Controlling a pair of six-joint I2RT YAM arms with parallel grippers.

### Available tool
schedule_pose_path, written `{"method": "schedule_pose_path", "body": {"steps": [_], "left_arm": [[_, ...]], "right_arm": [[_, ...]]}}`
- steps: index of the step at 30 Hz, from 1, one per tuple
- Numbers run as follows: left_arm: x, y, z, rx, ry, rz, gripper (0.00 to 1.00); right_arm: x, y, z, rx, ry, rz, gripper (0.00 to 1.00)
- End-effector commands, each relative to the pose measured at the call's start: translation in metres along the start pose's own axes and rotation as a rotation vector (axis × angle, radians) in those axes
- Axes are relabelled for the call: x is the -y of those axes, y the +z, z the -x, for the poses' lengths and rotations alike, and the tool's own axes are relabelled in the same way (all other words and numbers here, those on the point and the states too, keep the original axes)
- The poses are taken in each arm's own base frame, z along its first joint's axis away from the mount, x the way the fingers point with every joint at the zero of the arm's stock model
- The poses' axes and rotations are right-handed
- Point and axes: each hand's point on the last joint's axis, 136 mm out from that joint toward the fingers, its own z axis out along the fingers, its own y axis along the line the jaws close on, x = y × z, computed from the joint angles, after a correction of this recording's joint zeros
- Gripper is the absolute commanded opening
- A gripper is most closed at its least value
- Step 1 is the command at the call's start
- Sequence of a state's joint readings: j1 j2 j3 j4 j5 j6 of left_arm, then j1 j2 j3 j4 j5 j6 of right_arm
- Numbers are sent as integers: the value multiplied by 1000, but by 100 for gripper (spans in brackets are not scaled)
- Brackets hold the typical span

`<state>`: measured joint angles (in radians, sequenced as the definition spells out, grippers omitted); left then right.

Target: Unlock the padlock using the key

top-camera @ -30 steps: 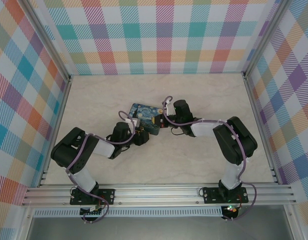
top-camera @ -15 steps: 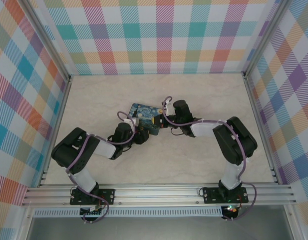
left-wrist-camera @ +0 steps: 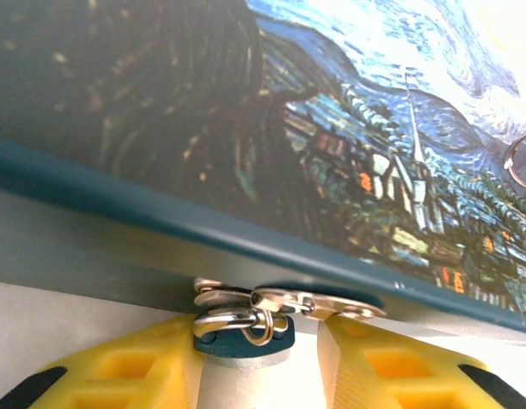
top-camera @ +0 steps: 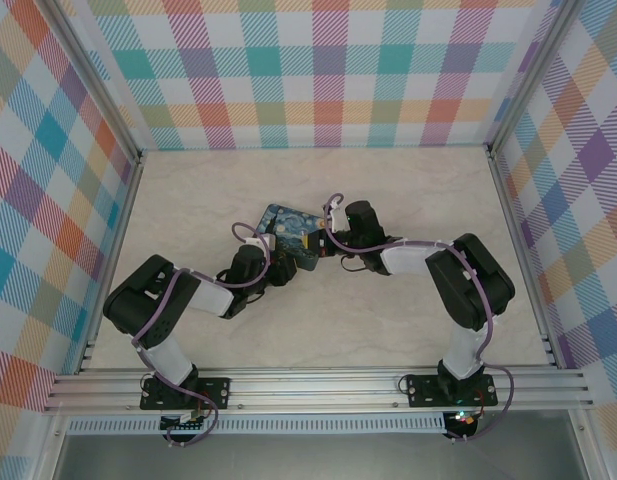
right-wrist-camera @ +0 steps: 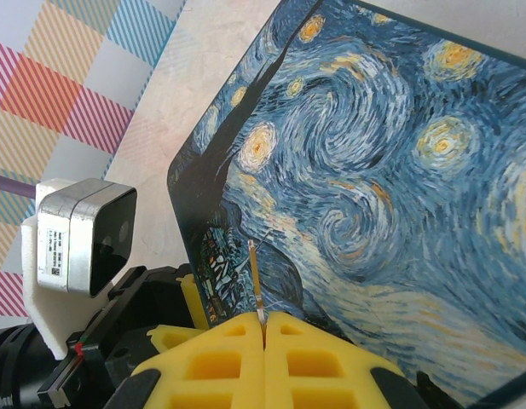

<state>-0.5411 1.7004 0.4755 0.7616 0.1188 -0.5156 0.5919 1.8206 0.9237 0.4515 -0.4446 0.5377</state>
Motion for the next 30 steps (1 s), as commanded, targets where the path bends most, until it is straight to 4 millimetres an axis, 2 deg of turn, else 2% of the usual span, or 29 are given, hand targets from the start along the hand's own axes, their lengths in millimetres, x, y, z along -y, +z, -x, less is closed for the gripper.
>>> {"method": "schedule_pose_path", "body": {"steps": [1, 9, 15, 20, 25, 27, 30], "left_arm": [[-4, 3, 9, 29, -28, 39, 39], [-5, 5, 12, 36, -45, 53, 35], [-6, 5, 12, 36, -45, 54, 28], [-3, 3, 12, 35, -40, 46, 26], [5, -1, 14, 20, -42, 21, 26], [11, -5, 14, 11, -54, 6, 26], [23, -11, 15, -6, -70, -8, 25]], "right_arm": [[9, 4, -28, -85, 26, -38, 0], [8, 5, -28, -90, 18, -40, 0], [6, 5, -27, -87, 13, -35, 0], [-7, -2, -14, -61, -22, -13, 0], [-30, -29, 3, -6, -132, -20, 0], [-34, -44, 2, 4, -195, -43, 0], [-33, -67, -14, -7, -277, -83, 0]]}}
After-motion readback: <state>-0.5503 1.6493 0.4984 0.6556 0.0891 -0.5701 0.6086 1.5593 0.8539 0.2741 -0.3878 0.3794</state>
